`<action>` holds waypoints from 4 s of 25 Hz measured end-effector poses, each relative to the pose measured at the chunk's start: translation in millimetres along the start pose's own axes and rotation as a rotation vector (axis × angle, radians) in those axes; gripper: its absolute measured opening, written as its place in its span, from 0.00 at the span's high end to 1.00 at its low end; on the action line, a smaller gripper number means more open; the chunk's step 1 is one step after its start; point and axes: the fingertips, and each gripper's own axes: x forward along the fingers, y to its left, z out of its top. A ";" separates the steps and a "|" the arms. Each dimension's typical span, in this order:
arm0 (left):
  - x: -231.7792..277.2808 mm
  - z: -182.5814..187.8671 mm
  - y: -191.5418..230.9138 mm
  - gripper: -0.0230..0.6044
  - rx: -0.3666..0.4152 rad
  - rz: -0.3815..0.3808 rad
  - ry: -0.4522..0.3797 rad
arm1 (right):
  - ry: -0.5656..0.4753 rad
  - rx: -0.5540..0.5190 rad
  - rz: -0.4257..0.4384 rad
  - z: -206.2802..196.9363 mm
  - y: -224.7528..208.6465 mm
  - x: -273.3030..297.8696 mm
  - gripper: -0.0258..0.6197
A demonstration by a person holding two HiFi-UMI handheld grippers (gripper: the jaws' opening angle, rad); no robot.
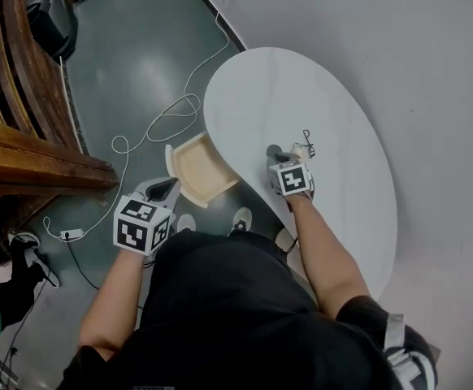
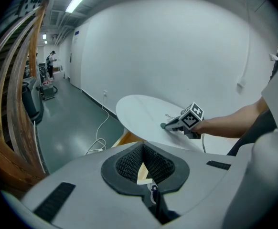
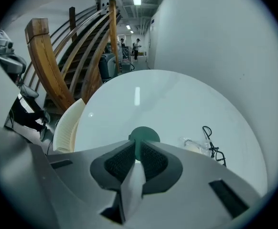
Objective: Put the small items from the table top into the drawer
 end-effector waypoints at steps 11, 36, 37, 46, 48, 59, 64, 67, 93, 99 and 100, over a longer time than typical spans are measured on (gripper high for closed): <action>-3.6 -2.9 17.9 0.94 -0.003 -0.002 -0.010 | -0.155 0.148 0.044 30.8 17.7 -27.8 0.91; -22.4 -47.2 65.6 0.94 -0.037 0.045 0.000 | -0.010 -0.155 0.345 39.4 221.9 66.2 0.91; -21.8 -50.0 66.9 0.94 -0.041 0.045 0.005 | 0.011 -0.172 0.347 35.6 224.6 77.6 0.91; -13.8 -65.0 77.1 0.94 -0.110 0.068 0.043 | 0.198 -0.269 0.375 7.6 243.7 160.2 0.91; -7.8 -65.5 77.2 0.94 -0.125 0.076 0.045 | 0.187 -0.339 0.377 12.4 245.5 174.9 0.91; 9.1 -85.6 77.8 0.94 -0.159 0.090 0.097 | 0.224 -0.385 0.391 1.3 248.9 221.2 0.84; 7.7 -78.0 75.3 0.94 -0.149 0.081 0.087 | 0.218 -0.354 0.390 3.5 247.3 213.4 0.78; 4.8 -71.7 75.0 0.94 -0.141 0.074 0.077 | 0.207 -0.336 0.394 5.3 248.8 200.9 0.78; -8.2 -3.9 38.0 0.94 -0.058 -0.016 -0.077 | -0.270 -0.065 0.473 106.1 243.9 -44.5 0.92; -17.7 11.7 23.5 0.94 -0.005 -0.050 -0.114 | -0.363 -0.025 0.461 115.1 233.3 -104.5 0.94; -18.8 14.1 20.6 0.94 0.003 -0.056 -0.118 | -0.374 -0.018 0.457 115.7 230.7 -112.8 0.94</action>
